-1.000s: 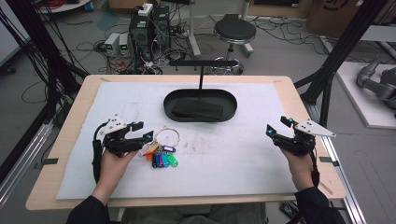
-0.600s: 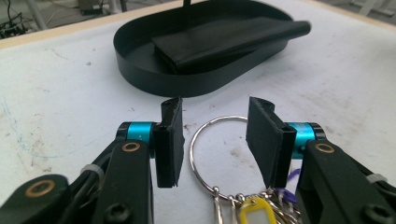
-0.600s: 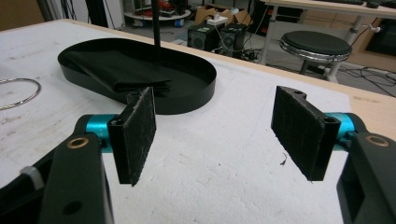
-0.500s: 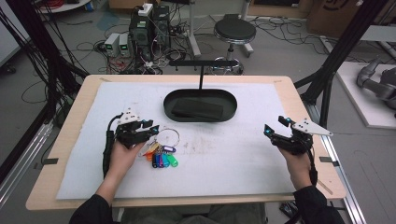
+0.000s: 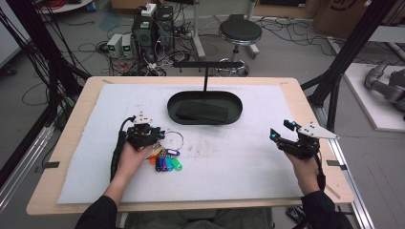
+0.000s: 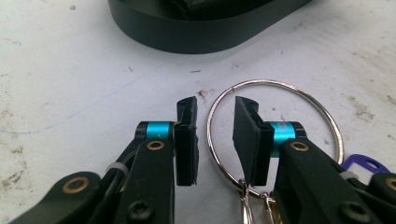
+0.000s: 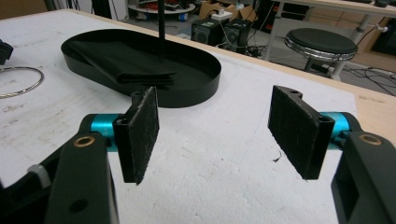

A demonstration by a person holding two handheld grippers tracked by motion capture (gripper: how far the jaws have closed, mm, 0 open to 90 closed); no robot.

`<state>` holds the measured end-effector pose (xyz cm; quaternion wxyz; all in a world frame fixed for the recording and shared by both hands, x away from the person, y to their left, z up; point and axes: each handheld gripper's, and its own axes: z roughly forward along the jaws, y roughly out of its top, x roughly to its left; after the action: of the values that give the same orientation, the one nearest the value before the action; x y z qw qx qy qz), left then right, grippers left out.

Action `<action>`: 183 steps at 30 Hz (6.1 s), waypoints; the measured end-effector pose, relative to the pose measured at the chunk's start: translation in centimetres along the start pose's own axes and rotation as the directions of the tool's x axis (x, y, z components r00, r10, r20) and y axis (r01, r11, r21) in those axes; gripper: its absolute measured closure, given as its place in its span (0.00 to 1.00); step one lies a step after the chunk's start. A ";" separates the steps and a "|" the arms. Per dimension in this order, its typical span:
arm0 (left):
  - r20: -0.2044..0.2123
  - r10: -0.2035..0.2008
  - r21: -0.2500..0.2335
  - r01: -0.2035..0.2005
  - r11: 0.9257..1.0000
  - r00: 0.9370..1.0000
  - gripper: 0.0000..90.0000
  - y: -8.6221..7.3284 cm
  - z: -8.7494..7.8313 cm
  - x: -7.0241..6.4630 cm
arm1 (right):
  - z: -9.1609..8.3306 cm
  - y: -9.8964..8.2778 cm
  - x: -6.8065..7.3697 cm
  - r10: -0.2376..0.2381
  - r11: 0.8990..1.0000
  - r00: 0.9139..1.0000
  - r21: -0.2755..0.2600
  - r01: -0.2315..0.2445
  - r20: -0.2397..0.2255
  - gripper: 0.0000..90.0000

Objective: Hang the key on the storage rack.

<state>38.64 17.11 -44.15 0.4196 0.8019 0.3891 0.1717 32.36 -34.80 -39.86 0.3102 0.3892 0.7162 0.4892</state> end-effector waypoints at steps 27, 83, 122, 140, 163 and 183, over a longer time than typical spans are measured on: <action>-0.032 0.042 0.039 -0.041 0.998 0.999 0.96 -0.3 1.0 -0.4 | 0.3 0.1 0.1 0.001 1.000 1.000 0.005 -0.001 -0.013 0.38; 0.154 0.192 -0.140 -0.171 0.975 0.969 0.96 1.1 -3.4 -4.4 | 1.2 0.1 0.4 -0.011 1.000 0.998 0.010 0.012 -0.057 0.37; 0.111 0.190 -0.335 -0.144 0.931 0.975 0.96 4.2 -6.9 -4.5 | 1.5 0.1 0.4 -0.017 1.000 0.998 0.026 0.018 -0.058 0.36; 0.096 0.202 -0.400 -0.148 0.904 0.975 0.96 7.3 -7.0 -4.8 | 1.5 0.1 0.4 -0.019 0.999 0.998 0.026 0.021 -0.056 0.36; 0.045 0.158 -0.443 -0.122 0.888 0.986 0.96 12.5 -5.9 -2.2 | 1.7 0.0 0.2 -0.027 0.999 0.998 0.031 0.029 -0.050 0.36; 0.001 0.108 -0.417 -0.098 0.904 0.994 0.96 15.7 -2.3 0.0 | 1.6 -0.1 0.1 -0.023 0.999 0.998 0.034 0.025 -0.051 0.36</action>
<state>44.73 12.97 -30.14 0.5760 0.7155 0.2955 0.2627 33.65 -34.02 -40.49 0.2909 0.3734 0.7369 0.4826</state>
